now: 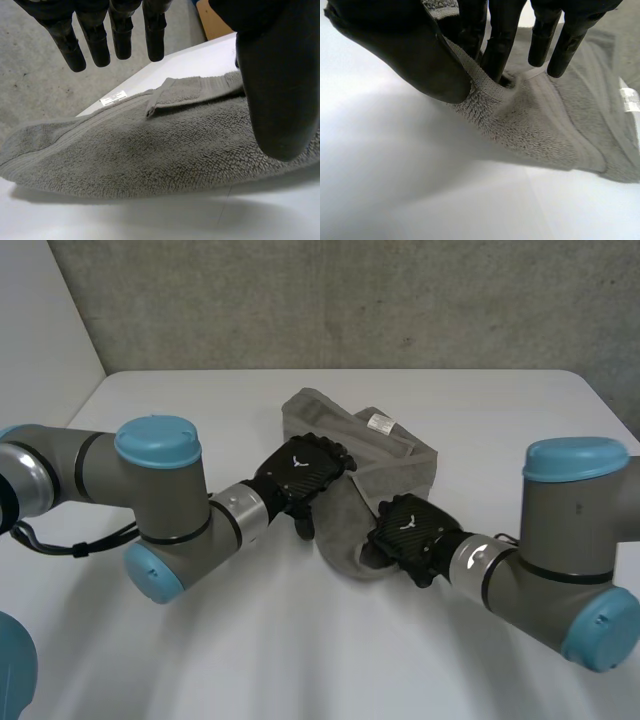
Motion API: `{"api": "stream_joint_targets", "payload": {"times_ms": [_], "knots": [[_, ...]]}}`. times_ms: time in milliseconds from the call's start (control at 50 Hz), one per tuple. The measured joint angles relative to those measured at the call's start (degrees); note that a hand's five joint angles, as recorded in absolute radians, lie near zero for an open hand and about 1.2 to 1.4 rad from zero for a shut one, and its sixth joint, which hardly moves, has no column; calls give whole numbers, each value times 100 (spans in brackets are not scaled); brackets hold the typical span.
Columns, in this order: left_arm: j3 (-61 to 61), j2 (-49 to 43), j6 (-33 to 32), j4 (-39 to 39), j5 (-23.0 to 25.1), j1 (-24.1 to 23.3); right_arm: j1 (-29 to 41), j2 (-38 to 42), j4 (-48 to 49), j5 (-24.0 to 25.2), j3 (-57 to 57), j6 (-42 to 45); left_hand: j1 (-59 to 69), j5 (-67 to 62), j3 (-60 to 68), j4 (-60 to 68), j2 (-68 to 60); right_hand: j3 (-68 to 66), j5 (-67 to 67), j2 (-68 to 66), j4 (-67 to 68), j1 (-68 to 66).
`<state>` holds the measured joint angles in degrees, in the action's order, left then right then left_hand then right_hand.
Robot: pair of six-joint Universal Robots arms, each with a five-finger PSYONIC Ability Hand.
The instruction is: Fold the towel.
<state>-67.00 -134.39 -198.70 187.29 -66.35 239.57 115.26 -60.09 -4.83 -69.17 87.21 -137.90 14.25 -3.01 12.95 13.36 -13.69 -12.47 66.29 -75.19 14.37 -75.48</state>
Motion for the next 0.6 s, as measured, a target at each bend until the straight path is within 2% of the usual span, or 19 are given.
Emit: {"api": "stream_joint_targets", "payload": {"times_ms": [180, 340, 600], "knots": [[-27, 4, -397, -7, -51, -150, -192, -719, 32, 12, 649, -69, 0, 0, 0, 0, 0, 0, 0, 0, 0, 0], [-113, 29, -470, -25, -62, -304, -414, -1132, -147, 34, 1225, -60, 0, 0, 0, 0, 0, 0, 2, 0, 0, 0], [-254, 48, -583, -2, -83, -557, -910, -1601, -1439, 484, 1658, 332, 0, 0, 0, 0, 0, 0, 18, -1, 0, -1]]}}
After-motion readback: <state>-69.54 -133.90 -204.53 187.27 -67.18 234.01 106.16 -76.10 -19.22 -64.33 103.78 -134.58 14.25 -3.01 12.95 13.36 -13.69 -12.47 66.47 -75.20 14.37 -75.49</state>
